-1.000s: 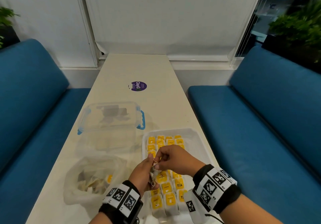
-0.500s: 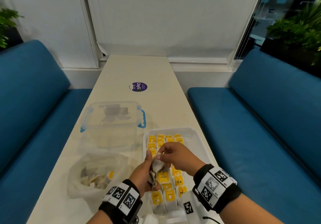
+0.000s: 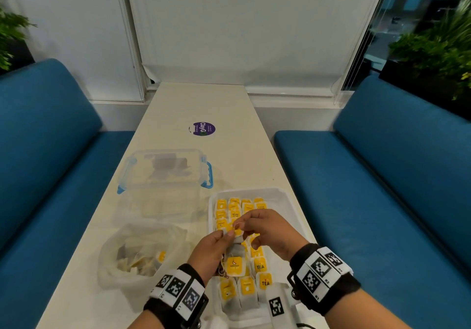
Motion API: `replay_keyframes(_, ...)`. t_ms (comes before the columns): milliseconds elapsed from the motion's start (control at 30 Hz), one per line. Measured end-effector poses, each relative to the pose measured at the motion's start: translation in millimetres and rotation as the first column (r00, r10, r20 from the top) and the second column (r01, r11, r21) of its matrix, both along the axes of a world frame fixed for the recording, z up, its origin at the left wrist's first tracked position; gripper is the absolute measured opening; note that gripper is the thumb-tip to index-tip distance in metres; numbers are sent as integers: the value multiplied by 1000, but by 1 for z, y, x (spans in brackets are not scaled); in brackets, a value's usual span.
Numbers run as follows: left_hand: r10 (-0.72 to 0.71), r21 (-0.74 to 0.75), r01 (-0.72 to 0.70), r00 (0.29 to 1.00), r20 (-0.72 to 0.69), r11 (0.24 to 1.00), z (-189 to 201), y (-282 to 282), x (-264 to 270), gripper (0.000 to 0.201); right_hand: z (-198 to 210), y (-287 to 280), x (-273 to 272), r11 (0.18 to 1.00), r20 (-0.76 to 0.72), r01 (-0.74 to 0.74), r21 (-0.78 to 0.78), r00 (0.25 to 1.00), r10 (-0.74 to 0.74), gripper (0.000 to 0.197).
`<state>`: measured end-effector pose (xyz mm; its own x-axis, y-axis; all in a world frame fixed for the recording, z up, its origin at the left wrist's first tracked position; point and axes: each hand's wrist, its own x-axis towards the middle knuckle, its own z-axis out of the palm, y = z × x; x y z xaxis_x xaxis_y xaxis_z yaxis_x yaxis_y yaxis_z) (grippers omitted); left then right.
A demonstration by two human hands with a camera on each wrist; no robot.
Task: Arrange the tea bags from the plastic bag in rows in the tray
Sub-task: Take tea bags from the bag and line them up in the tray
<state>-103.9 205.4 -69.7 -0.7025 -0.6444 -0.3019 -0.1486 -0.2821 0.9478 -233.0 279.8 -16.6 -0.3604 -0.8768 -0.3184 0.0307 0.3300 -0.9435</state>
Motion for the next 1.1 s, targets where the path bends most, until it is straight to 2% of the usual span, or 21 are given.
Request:
replay_keyframes(33,-1,-50,2,1000,2,999,-1,0,-1,29,0,0,0,1000,10,6,-7,1000,-6,7)
replay_keyframes(167,-15,-190,17,1000,12,982,-5,-1,0,29,-2,2,-1,999,-26,-32,-6,999,31,35)
replay_keyframes(267,-32,-214,35,999,16,976,-5,-1,2,30,1,4,2,995,-216,-102,15,971,102,31)
replay_keyframes(333,-38,-195,41,999,19,980,-5,0,3,29,1,4,2,991,-399,-133,36,907,136,27)
replay_keyframes(400,-44,-196,49,998,34,979,-4,-1,4,29,-1,3,3,987,-498,-154,47,853,157,21)
replay_keyframes(567,-44,-187,52,998,49,981,-4,-3,4,31,-2,3,0,996,-408,-68,54,909,84,22)
replay_keyframes(667,-38,-137,44,998,50,990,-7,-3,3,28,-1,2,0,999,-359,-28,35,933,38,11)
replay_keyframes(767,-24,-68,27,999,42,997,-9,-6,3,26,3,3,2,999,-246,-43,6,968,44,27)
replay_keyframes(900,-42,-6,42,999,15,999,-4,-9,5,26,11,5,-1,992,-116,-129,12,985,130,40)
replay_keyframes(1000,-55,11,55,998,12,998,-5,-14,6,28,10,5,-3,979,-307,-187,81,930,203,36)
replay_keyframes(1100,-38,15,38,999,37,999,-11,-16,8,32,18,6,-6,986,-476,-152,67,864,165,21)
